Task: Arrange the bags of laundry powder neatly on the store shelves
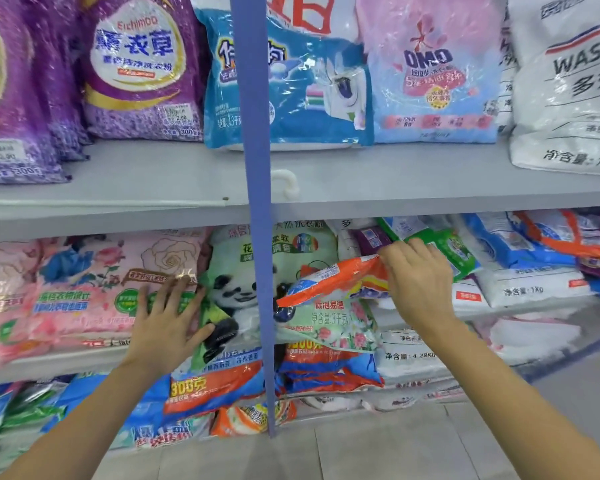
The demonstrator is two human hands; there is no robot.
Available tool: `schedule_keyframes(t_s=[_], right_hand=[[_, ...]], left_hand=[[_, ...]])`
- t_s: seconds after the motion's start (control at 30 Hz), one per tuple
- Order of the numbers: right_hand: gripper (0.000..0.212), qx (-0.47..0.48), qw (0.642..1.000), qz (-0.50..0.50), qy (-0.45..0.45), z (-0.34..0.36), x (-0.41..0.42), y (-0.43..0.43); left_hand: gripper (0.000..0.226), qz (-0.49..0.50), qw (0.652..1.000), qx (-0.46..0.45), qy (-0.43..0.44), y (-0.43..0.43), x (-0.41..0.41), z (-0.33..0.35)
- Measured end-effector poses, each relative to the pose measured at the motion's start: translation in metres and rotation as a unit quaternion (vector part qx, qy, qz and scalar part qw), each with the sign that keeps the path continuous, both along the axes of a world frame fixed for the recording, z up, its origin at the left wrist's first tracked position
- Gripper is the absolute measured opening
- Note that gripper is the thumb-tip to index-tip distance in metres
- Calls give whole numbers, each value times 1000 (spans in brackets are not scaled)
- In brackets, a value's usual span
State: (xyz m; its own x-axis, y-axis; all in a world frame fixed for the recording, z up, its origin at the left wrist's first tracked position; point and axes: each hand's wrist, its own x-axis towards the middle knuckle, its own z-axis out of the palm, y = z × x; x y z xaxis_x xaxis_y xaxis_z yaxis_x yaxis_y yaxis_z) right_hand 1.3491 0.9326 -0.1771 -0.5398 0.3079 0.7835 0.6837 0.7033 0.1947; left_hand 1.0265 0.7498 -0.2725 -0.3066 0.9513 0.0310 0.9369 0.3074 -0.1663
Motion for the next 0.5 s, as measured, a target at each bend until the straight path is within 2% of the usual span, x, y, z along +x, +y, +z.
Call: schedule_keyframes(t_s=[0.13,0.2,0.27,0.33,0.4,0.5], right_hand=[[11,-6,1000,-16,-22,47,8,-13],[15,-12,1000,-7,-15,71,12,-22],[24,-24,1000,15,-14,93,14,-34],[26,-37,999,35,-18,113,15,-45],[27,-60,996,57,-21,131,14,-54],[36,-109,989,104,3,161,10,-72]], left_hand=[[83,11,1000,-4,-27,0,1,5],[79,20,996,14,-82,1,12,10],[75,-5,984,71,-160,-4,34,17],[73,-67,949,144,-273,-16,69,29],[72,-112,895,185,-390,-24,106,54],[95,-76,821,257,-505,-28,137,91]])
